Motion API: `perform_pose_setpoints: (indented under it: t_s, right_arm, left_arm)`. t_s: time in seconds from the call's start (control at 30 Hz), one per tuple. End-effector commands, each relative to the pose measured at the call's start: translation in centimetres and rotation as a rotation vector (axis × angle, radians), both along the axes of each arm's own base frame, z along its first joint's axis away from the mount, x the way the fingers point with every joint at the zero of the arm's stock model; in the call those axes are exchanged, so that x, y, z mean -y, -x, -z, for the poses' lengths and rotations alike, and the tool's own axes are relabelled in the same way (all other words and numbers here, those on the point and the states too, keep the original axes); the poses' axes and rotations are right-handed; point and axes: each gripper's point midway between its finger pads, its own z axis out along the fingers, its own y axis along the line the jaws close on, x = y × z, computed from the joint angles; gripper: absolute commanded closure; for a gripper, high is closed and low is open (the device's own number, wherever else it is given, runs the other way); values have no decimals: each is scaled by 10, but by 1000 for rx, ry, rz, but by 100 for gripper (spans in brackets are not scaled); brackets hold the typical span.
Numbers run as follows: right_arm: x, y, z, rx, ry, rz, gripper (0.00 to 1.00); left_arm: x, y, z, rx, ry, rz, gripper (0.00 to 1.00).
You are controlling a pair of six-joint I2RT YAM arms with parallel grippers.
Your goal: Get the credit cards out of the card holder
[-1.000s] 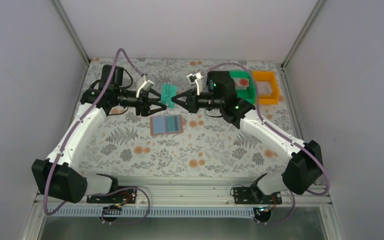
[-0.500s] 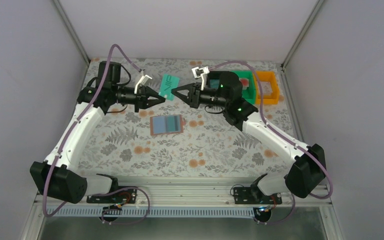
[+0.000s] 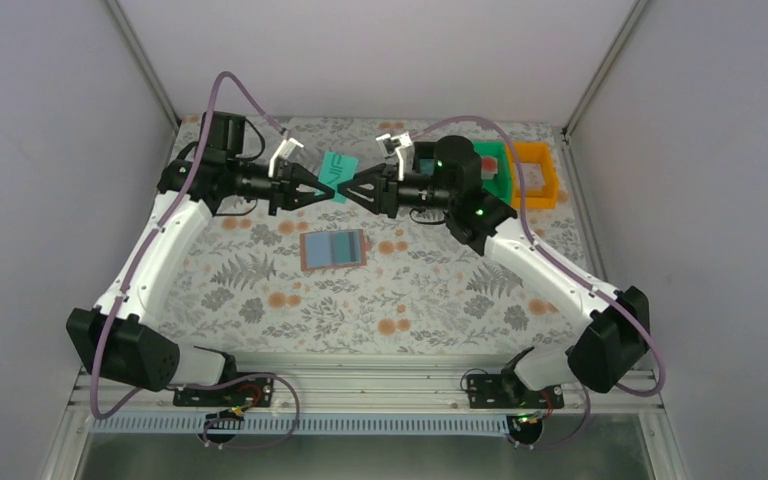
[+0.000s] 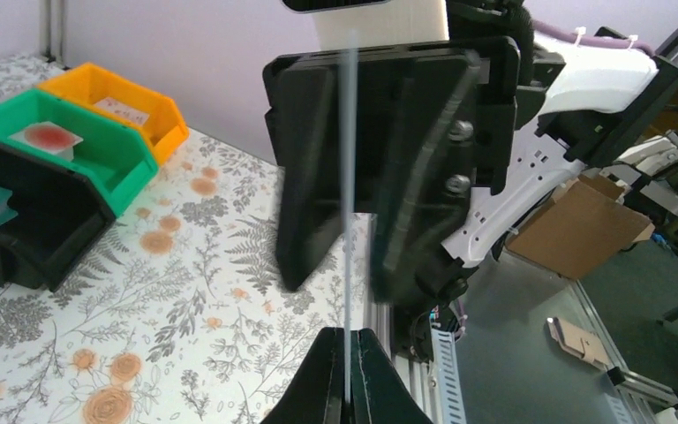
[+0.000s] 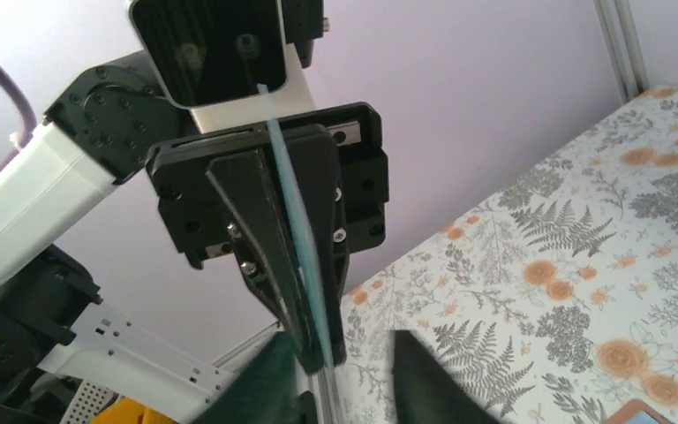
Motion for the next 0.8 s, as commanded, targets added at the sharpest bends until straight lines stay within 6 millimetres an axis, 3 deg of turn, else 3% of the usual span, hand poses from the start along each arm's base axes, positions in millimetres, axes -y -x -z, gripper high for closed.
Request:
perform_pose_setpoints:
  t_s: [0.0, 0.1, 0.17, 0.27, 0.33, 0.4, 0.53, 0.77]
  right_arm:
    - [2, -10, 1, 129, 151, 37, 51]
    - [32, -37, -21, 433, 300, 256, 42]
    - [53, -47, -46, 773, 383, 375, 41]
    - [54, -24, -77, 1386, 445, 363, 43]
    - [47, -2, -86, 1819, 463, 334, 47]
    - [36, 13, -85, 2139, 512, 265, 54]
    - [11, 14, -85, 2443, 616, 265, 52]
    - [-27, 18, -66, 2777, 707, 273, 51]
  left_arm:
    - [-6, -9, -9, 7, -17, -82, 98]
    - [-29, -29, -3, -68, -18, -203, 98]
    - [-44, -34, -8, -136, 24, -232, 98]
    - [-61, -33, -22, -226, 100, -253, 98]
    - [-68, -28, -33, -294, 147, -244, 98]
    - [-68, -16, -43, -354, 180, -187, 98]
    - [-68, -1, -54, -380, 193, -160, 98]
    - [-69, 2, -48, -422, 199, -156, 98]
